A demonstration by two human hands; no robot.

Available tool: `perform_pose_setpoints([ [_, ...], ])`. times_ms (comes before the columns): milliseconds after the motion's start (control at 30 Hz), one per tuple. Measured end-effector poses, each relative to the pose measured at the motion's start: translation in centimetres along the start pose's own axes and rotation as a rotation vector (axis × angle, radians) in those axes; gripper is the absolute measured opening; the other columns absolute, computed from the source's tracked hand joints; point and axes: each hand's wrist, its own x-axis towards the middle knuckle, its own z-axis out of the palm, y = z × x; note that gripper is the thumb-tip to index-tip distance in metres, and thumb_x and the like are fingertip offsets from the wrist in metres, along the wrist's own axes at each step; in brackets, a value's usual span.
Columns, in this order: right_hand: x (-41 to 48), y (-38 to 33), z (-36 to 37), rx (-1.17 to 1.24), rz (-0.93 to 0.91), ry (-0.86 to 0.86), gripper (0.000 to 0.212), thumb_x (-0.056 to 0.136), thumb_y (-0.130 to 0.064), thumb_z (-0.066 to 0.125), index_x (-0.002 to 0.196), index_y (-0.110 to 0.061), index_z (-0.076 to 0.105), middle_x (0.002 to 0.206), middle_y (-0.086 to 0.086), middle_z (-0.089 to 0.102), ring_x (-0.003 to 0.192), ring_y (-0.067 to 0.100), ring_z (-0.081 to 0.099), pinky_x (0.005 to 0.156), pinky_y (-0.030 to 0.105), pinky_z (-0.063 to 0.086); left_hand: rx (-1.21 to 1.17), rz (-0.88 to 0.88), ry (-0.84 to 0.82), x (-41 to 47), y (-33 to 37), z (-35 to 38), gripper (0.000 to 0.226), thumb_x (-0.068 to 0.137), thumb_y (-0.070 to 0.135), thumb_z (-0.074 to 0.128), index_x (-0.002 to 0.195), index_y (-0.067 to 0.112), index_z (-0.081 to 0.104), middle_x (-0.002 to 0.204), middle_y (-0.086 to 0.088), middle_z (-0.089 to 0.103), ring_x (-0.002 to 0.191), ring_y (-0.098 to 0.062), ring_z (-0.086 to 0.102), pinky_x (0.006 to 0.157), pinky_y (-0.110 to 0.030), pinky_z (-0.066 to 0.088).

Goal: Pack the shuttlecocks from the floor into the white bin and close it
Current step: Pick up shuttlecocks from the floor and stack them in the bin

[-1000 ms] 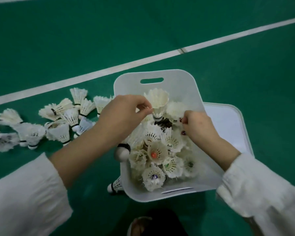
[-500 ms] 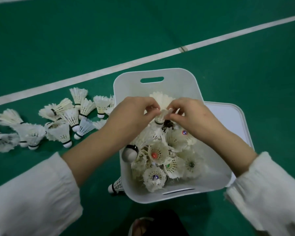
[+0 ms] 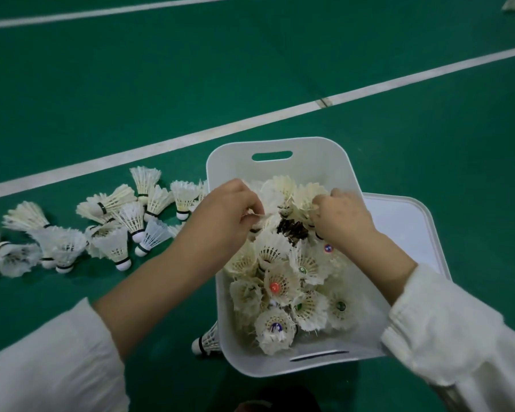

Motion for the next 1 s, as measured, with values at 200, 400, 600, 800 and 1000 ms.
perform_pose_setpoints([
  [200,-4.4,-0.9,-4.0,0.564,-0.295,-0.027,0.051,0.09,-0.025,0.057,0.136,-0.035,0.038,0.1,-0.008,0.06,0.078,0.008,0.058,0.073,0.026,0.048,-0.049,0.054,0.024,0.4,0.2,0.2,0.009,0.087,0.018,0.061,0.083,0.025,0.064,0.092,0.01,0.052,0.092,-0.008,0.044,0.073,-0.015,0.026],
  [400,-4.1,-0.6,-2.9,0.531,-0.293,0.08,0.02,0.09,-0.028,0.058,0.106,-0.021,0.066,0.098,-0.002,0.062,0.09,0.016,0.059,0.076,0.035,0.05,-0.035,0.159,0.02,0.4,1.3,0.5,0.006,0.09,0.021,0.057,0.093,0.023,0.062,0.1,0.011,0.051,0.099,-0.006,0.04,0.078,-0.01,0.025],
  [600,-2.3,-0.6,-0.1,0.351,-0.062,0.011,0.027,0.092,-0.027,0.053,0.084,-0.004,0.066,0.072,0.007,0.061,0.065,0.023,0.055,0.056,0.031,0.041,0.127,0.104,-0.015,-0.3,-0.7,-2.2,0.018,0.094,0.031,0.045,0.108,0.025,0.054,0.102,0.012,0.054,0.093,-0.006,0.05,0.078,-0.024,0.041],
  [800,-1.6,-2.0,3.0,0.23,-0.095,-0.25,0.024,0.091,-0.008,0.044,0.091,-0.01,0.069,0.085,0.009,0.062,0.081,0.028,0.061,0.072,0.034,0.051,0.401,0.112,-0.248,-3.0,-4.2,-5.2,0.014,0.093,0.033,0.042,0.096,0.029,0.055,0.095,0.013,0.057,0.085,-0.009,0.054,0.07,-0.027,0.043],
  [1000,-3.8,-3.2,-3.8,-0.071,-0.179,-0.175,0.043,0.094,-0.015,0.041,0.136,-0.02,0.04,0.124,0.014,0.051,0.111,0.033,0.053,0.091,0.04,0.045,0.496,0.025,-0.319,-5.3,-7.5,-11.5,0.011,0.092,0.035,0.043,0.095,0.035,0.054,0.094,0.019,0.057,0.084,-0.007,0.055,0.074,-0.029,0.048],
])
